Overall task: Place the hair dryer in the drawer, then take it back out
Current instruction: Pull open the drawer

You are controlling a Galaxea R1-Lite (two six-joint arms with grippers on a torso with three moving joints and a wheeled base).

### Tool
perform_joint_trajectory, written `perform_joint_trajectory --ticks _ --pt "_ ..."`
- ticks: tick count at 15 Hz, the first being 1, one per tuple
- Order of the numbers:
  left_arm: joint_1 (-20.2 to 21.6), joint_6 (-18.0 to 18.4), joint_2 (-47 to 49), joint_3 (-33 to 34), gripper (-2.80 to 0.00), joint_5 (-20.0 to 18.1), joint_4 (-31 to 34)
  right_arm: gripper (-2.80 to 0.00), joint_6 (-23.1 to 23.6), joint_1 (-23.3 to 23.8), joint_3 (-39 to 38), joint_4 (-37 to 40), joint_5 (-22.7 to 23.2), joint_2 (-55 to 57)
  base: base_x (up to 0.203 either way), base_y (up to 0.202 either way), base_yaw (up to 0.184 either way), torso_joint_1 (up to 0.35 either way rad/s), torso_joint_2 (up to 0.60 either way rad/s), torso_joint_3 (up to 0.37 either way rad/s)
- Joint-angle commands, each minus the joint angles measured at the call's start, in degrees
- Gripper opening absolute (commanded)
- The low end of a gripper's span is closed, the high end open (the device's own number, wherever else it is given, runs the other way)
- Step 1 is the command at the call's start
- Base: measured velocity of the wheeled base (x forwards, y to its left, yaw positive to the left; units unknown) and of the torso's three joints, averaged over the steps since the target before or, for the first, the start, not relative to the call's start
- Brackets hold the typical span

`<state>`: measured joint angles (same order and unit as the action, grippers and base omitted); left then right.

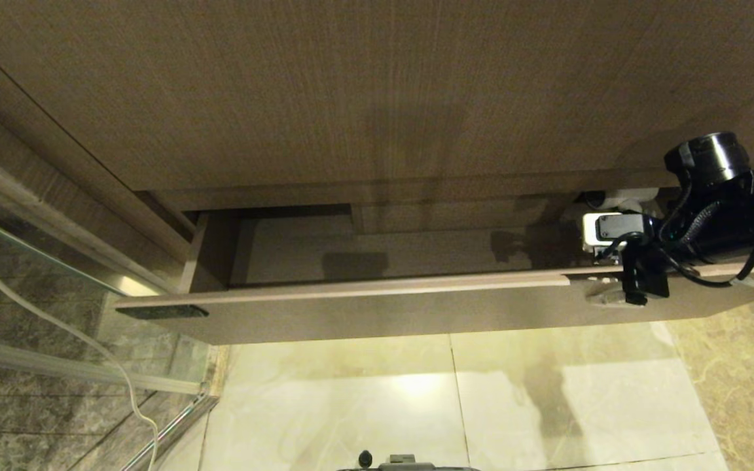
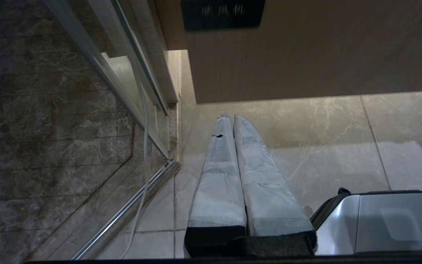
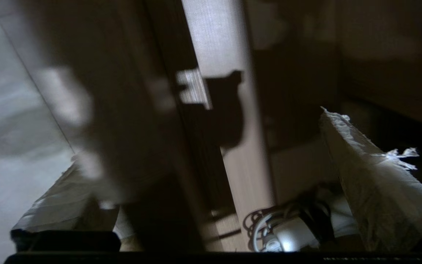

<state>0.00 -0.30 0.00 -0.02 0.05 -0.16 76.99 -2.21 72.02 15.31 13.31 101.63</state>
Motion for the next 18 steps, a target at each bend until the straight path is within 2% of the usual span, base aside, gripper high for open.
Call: perform_joint_trajectory --ticks 1,4,7,13,15,18 --pt "0.00 -0.05 0.06 0.02 -2.80 0.02 -0.02 0.00 0.53 0.03 -0.52 -1.69 0.31 -1.46 0.000 0.000 0.000 0.000 0.00 0.000" --pt "0.00 -0.05 0.00 0.02 -2.80 0.04 -0.02 0.00 -0.14 0.11 -5.57 -1.72 0.33 -8.43 0.000 0.000 0.000 0.000 0.00 0.000" --pt "0.00 -0.05 0.01 0.02 -2.80 -0.04 -0.02 0.00 -3.10 0.56 -12.16 -1.75 0.41 -18.70 0.000 0.000 0.000 0.000 0.00 0.000" --pt "0.00 -0.05 0.00 0.02 -2.80 0.04 -0.02 0.00 -8.10 1.39 -25.87 1.06 0.18 -45.86 0.000 0.000 0.000 0.000 0.00 0.000" --pt "0.00 -0.05 0.00 0.02 -2.80 0.04 -0.02 0.00 -13.05 1.77 -28.04 6.75 1.03 -50.45 0.000 0.000 0.000 0.000 0.00 0.000" --pt "0.00 -0.05 0.00 0.02 -2.80 0.01 -0.02 0.00 -25.07 4.16 -24.73 8.32 1.32 -51.27 0.000 0.000 0.000 0.000 0.00 0.000"
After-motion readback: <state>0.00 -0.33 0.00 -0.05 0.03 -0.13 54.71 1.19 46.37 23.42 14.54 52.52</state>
